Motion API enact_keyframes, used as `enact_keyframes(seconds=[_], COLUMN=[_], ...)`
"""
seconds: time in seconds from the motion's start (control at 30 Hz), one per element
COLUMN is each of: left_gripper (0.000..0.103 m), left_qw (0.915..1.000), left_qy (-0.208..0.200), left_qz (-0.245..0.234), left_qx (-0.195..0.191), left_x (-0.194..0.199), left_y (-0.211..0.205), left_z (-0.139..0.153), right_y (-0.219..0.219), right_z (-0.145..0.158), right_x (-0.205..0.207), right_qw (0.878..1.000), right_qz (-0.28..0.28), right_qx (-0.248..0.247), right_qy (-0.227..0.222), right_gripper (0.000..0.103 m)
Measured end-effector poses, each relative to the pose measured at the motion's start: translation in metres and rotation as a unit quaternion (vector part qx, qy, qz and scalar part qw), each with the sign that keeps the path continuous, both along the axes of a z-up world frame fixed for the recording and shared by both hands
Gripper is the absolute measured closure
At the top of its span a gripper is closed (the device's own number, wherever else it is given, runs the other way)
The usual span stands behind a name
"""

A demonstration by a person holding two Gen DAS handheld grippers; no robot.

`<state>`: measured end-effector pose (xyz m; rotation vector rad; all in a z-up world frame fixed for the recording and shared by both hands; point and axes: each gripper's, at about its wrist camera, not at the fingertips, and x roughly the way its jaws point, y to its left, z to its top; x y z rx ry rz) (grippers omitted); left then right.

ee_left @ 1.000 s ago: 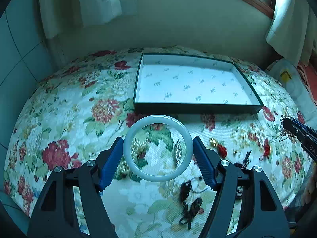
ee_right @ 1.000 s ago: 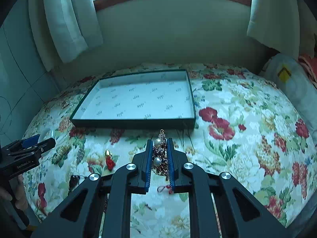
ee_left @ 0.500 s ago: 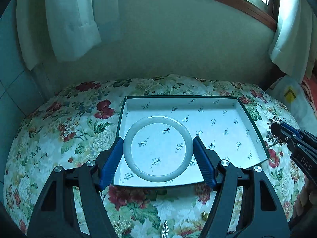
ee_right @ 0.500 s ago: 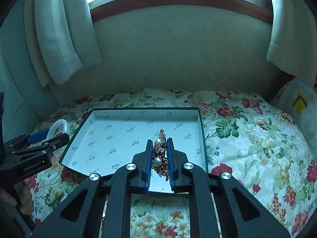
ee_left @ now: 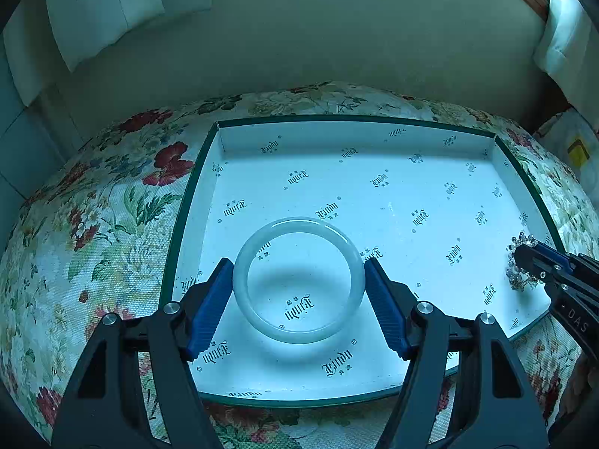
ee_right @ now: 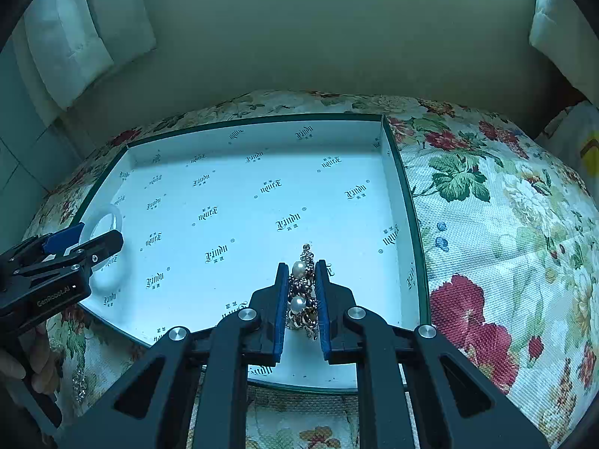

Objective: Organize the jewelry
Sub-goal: 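Carry the bangle and brooch into the tray and open both grippers, then grasp the black pendant cord with the left gripper while the right gripper approaches the bead bracelet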

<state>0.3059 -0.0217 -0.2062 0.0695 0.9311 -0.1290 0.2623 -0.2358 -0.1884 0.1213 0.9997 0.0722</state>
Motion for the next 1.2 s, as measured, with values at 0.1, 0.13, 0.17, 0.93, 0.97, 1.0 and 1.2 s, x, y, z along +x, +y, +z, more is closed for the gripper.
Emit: enact_keyframes(seconds=[0.1,0.13,0.17,0.93,0.97,1.0,1.2], left_gripper=[0.032,0.032,0.032,0.022,0.022,0.022,0.022], left_qw=[1.0000,0.9999,0.9999,0.9998,0.9998,0.9998,0.9995], left_qy=[0.009,0.012,0.016,-0.003,-0.001,0.001,0.019], left_qz=[0.000,0.000,0.001,0.007,0.009,0.011,0.014], left_qx=[0.002,0.002,0.002,-0.017,-0.017,-0.015,-0.020], left_x=[0.003,0.003,0.003,-0.063,-0.070,-0.078,-0.118], left_y=[0.000,0.000,0.000,0.023,0.025,0.026,0.035], left_z=[-0.006,-0.008,-0.011,0.031,0.032,0.033,0.031], right_y=[-0.003,-0.004,-0.005,0.005,0.006,0.007,0.016], right_z=[-0.001,-0.002,-0.003,0.050,0.052,0.052,0.049], right_x=[0.002,0.002,0.003,-0.065,-0.073,-0.080,-0.120], right_qw=[1.000,1.000,1.000,1.000,1.000,1.000,0.999], right_qz=[-0.003,-0.005,-0.008,-0.001,0.000,0.001,0.010], right_qx=[0.002,0.003,0.006,0.020,0.022,0.025,0.031], right_qy=[0.000,0.001,0.001,-0.023,-0.020,-0.017,0.006], right_gripper=[0.088,0.087,0.086,0.051,0.051,0.051,0.051])
